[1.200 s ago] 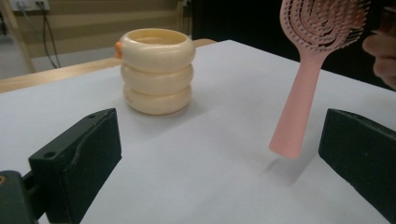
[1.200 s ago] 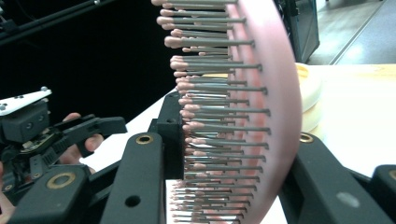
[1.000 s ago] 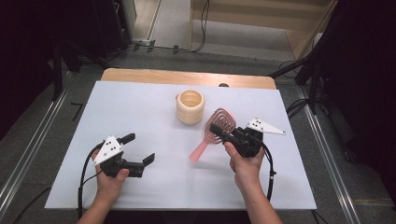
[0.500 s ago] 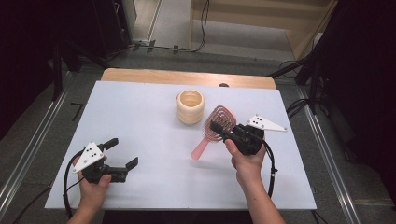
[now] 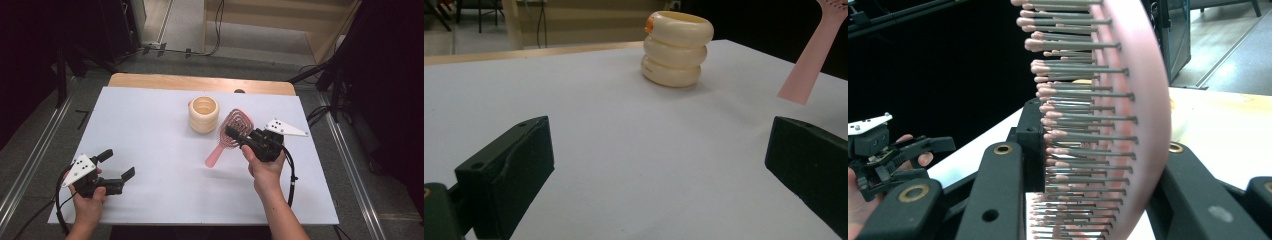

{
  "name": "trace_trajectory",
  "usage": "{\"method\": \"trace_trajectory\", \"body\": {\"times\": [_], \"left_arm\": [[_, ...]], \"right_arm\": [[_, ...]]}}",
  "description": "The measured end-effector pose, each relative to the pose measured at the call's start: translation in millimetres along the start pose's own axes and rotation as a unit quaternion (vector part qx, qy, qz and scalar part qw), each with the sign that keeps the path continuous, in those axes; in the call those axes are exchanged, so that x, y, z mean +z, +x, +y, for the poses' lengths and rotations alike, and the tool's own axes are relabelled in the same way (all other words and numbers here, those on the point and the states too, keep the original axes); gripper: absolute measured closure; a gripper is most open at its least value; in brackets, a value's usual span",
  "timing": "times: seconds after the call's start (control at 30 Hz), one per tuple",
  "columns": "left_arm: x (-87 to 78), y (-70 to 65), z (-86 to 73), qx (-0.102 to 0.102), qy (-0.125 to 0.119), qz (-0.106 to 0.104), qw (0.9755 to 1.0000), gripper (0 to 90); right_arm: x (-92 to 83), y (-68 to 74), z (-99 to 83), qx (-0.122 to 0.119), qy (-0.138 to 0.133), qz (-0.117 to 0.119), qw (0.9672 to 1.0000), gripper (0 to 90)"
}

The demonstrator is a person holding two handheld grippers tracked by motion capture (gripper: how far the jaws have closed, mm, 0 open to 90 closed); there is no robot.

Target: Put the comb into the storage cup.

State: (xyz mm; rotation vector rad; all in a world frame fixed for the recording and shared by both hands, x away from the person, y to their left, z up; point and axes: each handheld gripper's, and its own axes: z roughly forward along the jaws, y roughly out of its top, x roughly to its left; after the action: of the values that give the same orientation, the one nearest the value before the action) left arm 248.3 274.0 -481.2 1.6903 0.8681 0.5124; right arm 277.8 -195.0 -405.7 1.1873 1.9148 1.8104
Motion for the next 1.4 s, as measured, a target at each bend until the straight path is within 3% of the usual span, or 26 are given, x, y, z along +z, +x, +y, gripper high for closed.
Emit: {"method": "trace_trajectory", "body": {"times": [0.23, 0.47, 1.4], "left_arm": [[-0.9, 0.5, -3.2, 0.004, -0.004, -0.005, 1.0, 0.0], [-1.9, 4.3, -5.5, -0.016, -0.016, -0.005, 0.9997, 0.0], [-0.4, 4.9, -6.0, -0.018, -0.012, -0.006, 0.9998, 0.0]], "right_arm": [[3.5, -3.8, 6.8, -0.004, 0.006, -0.005, 1.0, 61.8], [5.3, -2.6, 25.2, -0.014, -0.005, -0.008, 0.9999, 61.9], [22.1, -10.4, 58.3, -0.027, -0.01, -0.014, 0.9995, 61.9]]}}
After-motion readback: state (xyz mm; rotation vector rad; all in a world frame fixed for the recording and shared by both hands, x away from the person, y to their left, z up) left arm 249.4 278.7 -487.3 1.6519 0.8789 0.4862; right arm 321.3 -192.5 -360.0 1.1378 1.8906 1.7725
